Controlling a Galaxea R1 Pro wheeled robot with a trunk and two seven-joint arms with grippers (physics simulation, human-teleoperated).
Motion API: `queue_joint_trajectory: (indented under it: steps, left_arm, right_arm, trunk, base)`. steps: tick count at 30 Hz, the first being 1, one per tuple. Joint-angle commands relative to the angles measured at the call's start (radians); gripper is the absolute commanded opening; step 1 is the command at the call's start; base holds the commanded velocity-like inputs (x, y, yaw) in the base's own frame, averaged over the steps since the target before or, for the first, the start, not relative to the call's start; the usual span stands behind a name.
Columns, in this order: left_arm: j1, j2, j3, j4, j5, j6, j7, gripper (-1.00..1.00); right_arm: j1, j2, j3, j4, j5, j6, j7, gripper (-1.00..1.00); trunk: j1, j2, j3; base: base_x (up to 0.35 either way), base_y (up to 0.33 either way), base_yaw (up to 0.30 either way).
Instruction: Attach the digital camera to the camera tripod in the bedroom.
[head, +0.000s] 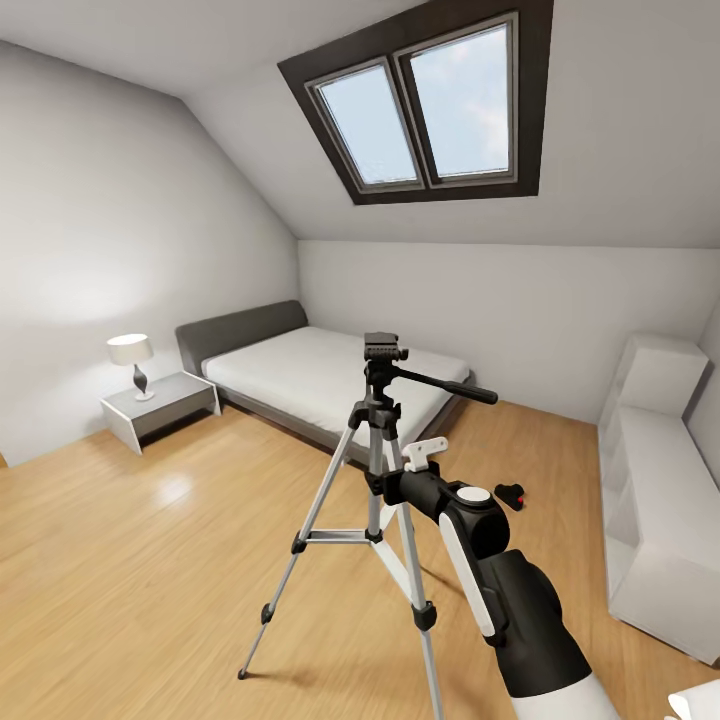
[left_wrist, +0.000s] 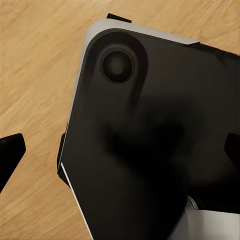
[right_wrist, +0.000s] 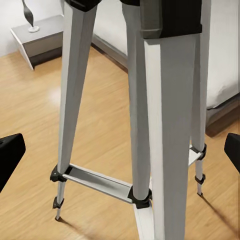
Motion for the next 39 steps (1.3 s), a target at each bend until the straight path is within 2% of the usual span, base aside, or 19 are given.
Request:
queue_joint_trajectory:
  steps: [1,9,19,39]
  left_arm:
    - [0.001,0.000,0.000,-0.002,0.005,-0.001,0.000,1.00]
    - [0.001,0.001,0.000,-0.001,0.005,-0.001,0.000,1.00]
    - [0.001,0.001,-0.001,-0.001,0.004,-0.001,0.000,1.00]
    - [0.001,0.001,-0.001,-0.001,0.005,-0.001,0.000,1.00]
  right_arm:
    - [-0.001,0.000,-0.001,-0.001,0.001,0.005,0.002,1.00]
    - [-0.001,0.000,-0.002,-0.001,0.002,0.004,0.002,1.00]
    - [-0.001,0.001,-0.003,0.022,0.003,0.003,0.000,1.00]
    - [-0.001,0.002,-0.006,0.044,0.003,0.001,-0.011,1.00]
  trunk:
    - [0.000,-0.001,-0.001]
    - [0.000,-0.001,-0.001]
    - [0.000,-0.001,-0.001]
    - [0.000,-0.001,-0.001]
  base:
    - [0.000,0.000,0.000]
    - [0.012,0.000,0.000]
    - [0.136,0.000,0.000]
    - [0.007,0.000,0.000]
